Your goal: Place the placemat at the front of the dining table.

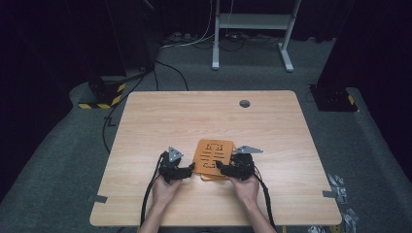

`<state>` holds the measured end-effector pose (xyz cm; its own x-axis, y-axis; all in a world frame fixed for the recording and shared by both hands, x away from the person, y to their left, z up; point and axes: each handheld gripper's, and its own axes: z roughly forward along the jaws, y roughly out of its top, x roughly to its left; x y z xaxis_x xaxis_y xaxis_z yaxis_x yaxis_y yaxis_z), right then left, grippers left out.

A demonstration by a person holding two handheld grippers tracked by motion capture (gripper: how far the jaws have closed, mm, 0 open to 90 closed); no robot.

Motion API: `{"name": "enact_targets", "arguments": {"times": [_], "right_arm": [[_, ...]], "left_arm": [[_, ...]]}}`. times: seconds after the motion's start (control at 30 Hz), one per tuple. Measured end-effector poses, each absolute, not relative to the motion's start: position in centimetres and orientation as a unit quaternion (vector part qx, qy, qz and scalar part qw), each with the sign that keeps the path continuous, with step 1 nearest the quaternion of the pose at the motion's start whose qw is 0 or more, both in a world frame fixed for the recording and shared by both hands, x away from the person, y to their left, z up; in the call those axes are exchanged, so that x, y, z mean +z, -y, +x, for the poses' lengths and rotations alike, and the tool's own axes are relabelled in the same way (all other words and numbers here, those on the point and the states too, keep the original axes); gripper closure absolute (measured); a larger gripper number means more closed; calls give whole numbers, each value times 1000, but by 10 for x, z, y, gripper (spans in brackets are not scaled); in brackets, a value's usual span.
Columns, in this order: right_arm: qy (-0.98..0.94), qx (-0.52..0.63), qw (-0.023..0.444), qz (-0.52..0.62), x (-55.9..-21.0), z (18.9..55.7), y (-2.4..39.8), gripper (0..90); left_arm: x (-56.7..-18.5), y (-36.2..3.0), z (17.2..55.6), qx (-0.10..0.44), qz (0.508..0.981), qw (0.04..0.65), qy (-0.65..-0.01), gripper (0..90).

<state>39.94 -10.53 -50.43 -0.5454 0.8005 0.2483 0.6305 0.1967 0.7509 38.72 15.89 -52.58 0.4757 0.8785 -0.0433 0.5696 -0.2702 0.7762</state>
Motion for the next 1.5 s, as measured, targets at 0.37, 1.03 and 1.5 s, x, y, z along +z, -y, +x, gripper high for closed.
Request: {"name": "enact_targets", "arguments": {"times": [0.37,1.03,1.5], "right_arm": [[-767,434,105,461,-500,393,107,323],[-762,448,117,453,-484,388,105,342],[-768,447,123,442,-480,388,95,342]], "left_arm": [[-526,-159,387,207,770,383,-466,270],[-525,-155,383,206,778,394,-443,350],[-525,-153,382,204,783,396,-434,379]]}}
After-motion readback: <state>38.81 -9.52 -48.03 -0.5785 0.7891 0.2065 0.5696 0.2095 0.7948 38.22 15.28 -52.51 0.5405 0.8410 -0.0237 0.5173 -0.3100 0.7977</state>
